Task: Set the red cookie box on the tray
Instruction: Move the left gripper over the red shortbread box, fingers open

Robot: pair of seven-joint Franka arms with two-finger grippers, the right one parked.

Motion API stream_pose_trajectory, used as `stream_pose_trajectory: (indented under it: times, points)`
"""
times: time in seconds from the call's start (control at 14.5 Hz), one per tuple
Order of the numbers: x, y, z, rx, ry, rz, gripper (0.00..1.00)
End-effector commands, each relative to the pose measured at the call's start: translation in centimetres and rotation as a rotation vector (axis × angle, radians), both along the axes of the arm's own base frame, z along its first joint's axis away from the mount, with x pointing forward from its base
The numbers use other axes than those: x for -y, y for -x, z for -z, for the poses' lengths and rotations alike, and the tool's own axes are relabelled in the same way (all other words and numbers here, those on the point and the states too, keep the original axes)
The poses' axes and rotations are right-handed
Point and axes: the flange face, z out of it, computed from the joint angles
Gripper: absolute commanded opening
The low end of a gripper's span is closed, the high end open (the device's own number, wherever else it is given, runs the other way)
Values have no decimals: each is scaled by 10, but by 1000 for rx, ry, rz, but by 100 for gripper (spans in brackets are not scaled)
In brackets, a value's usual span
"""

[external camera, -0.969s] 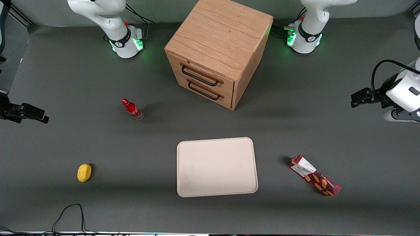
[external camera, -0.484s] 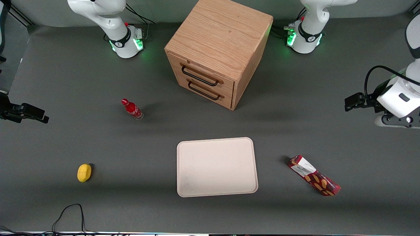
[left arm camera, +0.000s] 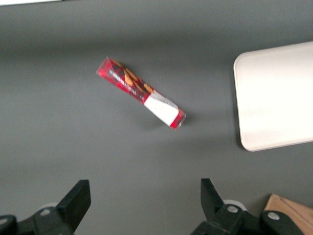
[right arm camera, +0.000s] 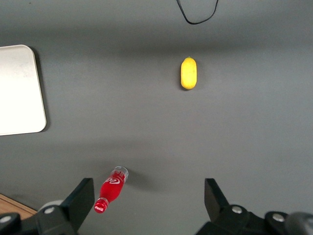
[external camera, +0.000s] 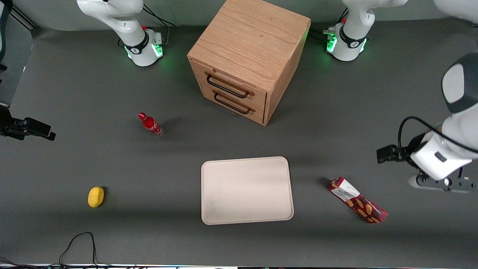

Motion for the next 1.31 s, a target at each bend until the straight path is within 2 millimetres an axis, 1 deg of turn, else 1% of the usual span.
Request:
stream_pose_trajectory:
  times: [0.0, 0.14, 0.21, 0.35, 0.48, 0.69, 0.83, 0.97, 1.04, 1.25]
  points:
    - [-4, -29, 13, 25, -4, -31, 100]
    - [-11, -34, 14, 54, -8, -52, 100]
    - [-11, -34, 17, 45, -8, -118, 100]
    - [-11, -33, 21, 25, -7, -277, 100]
    - [-11, -32, 19, 17, 6, -443, 100]
    - [-11, -31, 18, -2, 17, -810, 100]
    - [-17, -29, 16, -13, 15, -948, 100]
    - [-20, -27, 20, -31, -10, -1060, 100]
    - [-20, -29, 24, -35, -14, -1100, 100]
    - [-18, -30, 69, -92, -57, -1110, 100]
